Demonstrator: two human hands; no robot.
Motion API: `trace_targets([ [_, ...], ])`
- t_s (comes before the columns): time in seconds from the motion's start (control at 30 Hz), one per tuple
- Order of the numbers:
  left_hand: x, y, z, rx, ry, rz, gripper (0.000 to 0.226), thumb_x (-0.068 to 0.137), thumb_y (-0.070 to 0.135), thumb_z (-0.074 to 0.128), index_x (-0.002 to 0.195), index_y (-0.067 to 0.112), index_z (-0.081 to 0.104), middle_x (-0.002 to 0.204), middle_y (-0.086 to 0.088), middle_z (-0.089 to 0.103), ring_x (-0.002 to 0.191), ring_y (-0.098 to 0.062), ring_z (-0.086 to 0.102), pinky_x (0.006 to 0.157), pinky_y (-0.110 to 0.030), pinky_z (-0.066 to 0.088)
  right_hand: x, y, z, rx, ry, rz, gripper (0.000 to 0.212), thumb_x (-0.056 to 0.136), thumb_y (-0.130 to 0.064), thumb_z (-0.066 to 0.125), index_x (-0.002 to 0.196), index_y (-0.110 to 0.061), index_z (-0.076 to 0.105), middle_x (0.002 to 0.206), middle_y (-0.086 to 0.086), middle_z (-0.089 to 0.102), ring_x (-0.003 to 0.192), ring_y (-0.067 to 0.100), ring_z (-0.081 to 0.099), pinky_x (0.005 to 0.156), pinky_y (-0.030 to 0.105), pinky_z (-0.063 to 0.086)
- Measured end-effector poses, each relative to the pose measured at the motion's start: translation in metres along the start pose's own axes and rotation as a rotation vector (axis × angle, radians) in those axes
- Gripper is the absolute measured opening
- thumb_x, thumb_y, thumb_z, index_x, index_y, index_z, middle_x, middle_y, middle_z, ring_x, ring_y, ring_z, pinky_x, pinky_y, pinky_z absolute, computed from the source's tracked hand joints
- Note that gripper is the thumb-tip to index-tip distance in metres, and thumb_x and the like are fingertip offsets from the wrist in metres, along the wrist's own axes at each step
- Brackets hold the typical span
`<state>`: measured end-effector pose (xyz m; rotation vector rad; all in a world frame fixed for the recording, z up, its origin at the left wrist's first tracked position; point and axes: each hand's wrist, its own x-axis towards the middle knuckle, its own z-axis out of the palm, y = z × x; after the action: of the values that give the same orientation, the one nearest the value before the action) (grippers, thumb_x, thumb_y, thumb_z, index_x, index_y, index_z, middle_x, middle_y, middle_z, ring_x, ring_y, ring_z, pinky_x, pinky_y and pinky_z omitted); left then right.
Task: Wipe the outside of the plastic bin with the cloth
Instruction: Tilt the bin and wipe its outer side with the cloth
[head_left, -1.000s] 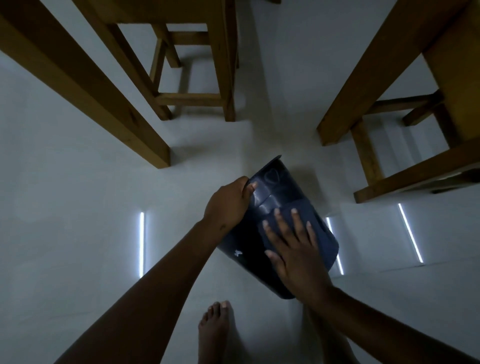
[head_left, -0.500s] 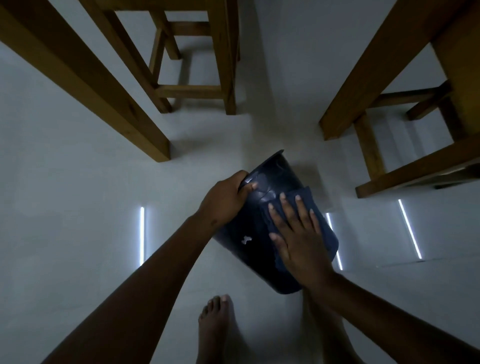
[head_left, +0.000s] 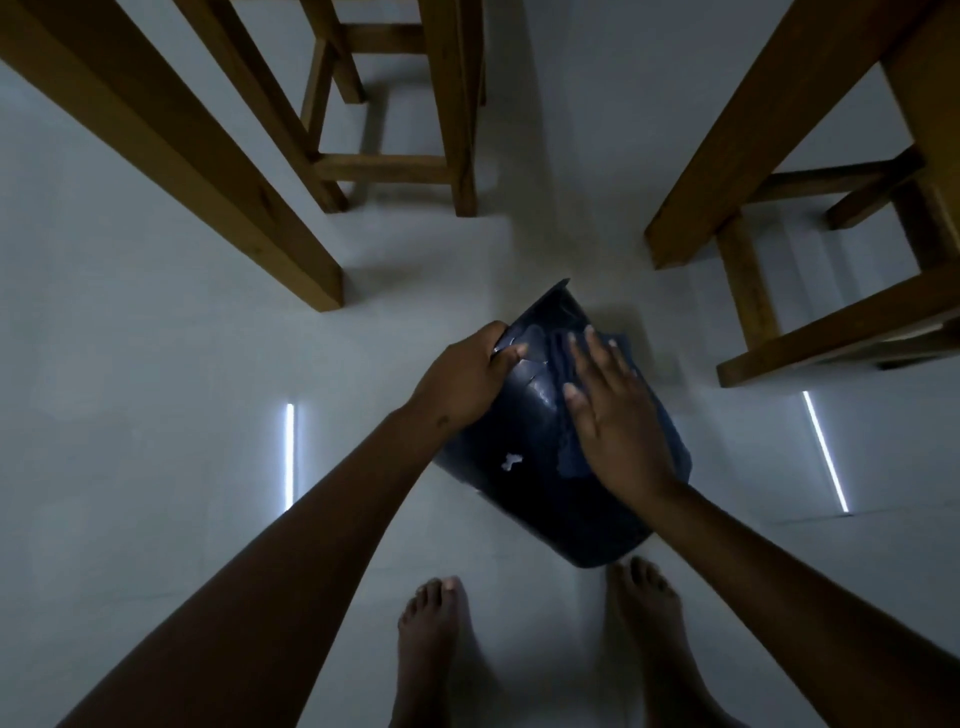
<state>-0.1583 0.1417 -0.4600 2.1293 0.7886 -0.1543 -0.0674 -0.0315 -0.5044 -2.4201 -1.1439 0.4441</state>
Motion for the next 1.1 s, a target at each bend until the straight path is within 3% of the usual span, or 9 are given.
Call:
trace_targets([
  [0.1,-0.002,-0.001,0.001,0.009,0.008,-0.008,0.032,0.098,0.045,0.038,0.108,0.018,0.053,0.102,-0.008,0.069,0.087,-0.025,0.065,0.08,-0.039,0.053,-0.023,0.004,0.004,0.035,0.022,0.139,0.055,0.099,-0.045,0.021,0.151,-0.028,0.014,0.16,-0.002,0.014,0.147,0.021,0.009,0.116,0.05,0.022],
  [0.3,0.004,0.002,0.001,0.004,0.016,-0.006,0.03,0.099,0.043,0.04,0.106,0.017,0.054,0.1,-0.007,0.068,0.087,-0.026,0.063,0.073,-0.033,0.048,-0.03,-0.014,0.013,-0.234,-0.038,-0.213,0.055,0.099,-0.042,0.023,0.151,-0.029,0.009,0.161,-0.001,0.007,0.148,0.027,0.002,0.116,0.051,0.015],
  [0.43,-0.001,0.004,0.002,-0.032,0.004,-0.012,0.03,0.099,0.043,0.04,0.108,0.018,0.053,0.098,-0.004,0.066,0.08,-0.022,0.062,0.074,-0.036,0.053,-0.005,0.008,-0.002,0.01,0.024,0.059,0.058,0.098,-0.047,0.021,0.151,-0.025,0.018,0.16,0.001,0.017,0.146,0.024,0.014,0.116,0.048,0.022],
  [0.5,-0.004,0.0,0.002,-0.029,0.007,-0.022,0.03,0.098,0.045,0.039,0.107,0.02,0.053,0.1,-0.005,0.068,0.082,-0.023,0.064,0.077,-0.04,0.056,-0.021,0.009,0.0,0.01,0.034,0.125,0.059,0.098,-0.048,0.02,0.151,-0.025,0.017,0.159,0.001,0.018,0.146,0.024,0.014,0.115,0.05,0.024],
  [0.7,-0.002,-0.002,-0.001,-0.018,0.008,-0.018,0.029,0.099,0.042,0.04,0.104,0.017,0.053,0.102,-0.009,0.069,0.086,-0.026,0.064,0.075,-0.036,0.052,-0.034,-0.005,0.01,-0.227,-0.051,-0.225,0.057,0.098,-0.042,0.027,0.151,-0.03,0.009,0.16,-0.002,0.008,0.148,0.026,0.004,0.116,0.049,0.015],
  [0.87,-0.005,0.005,0.002,-0.038,0.009,-0.037,0.032,0.099,0.041,0.04,0.114,0.016,0.053,0.109,-0.01,0.068,0.093,-0.028,0.064,0.082,-0.038,0.053,-0.009,0.008,-0.003,-0.006,0.008,0.084,0.056,0.099,-0.044,0.024,0.151,-0.026,0.015,0.16,0.001,0.016,0.147,0.025,0.012,0.115,0.051,0.023],
  [1.0,-0.008,-0.005,0.001,-0.022,0.002,-0.02,0.03,0.099,0.041,0.04,0.111,0.017,0.054,0.108,-0.008,0.068,0.095,-0.026,0.064,0.082,-0.035,0.051,-0.052,-0.02,0.017,-0.228,-0.055,-0.128,0.059,0.097,-0.042,0.027,0.151,-0.031,0.007,0.161,0.0,0.006,0.148,0.029,0.002,0.115,0.053,0.014],
  [1.1,-0.002,0.0,0.001,-0.027,0.007,-0.015,0.03,0.099,0.043,0.04,0.107,0.017,0.054,0.1,-0.006,0.068,0.084,-0.023,0.063,0.072,-0.032,0.046,-0.028,-0.017,0.012,-0.232,-0.034,-0.217,0.056,0.098,-0.041,0.026,0.151,-0.031,0.009,0.161,-0.001,0.008,0.148,0.027,0.003,0.116,0.049,0.013],
])
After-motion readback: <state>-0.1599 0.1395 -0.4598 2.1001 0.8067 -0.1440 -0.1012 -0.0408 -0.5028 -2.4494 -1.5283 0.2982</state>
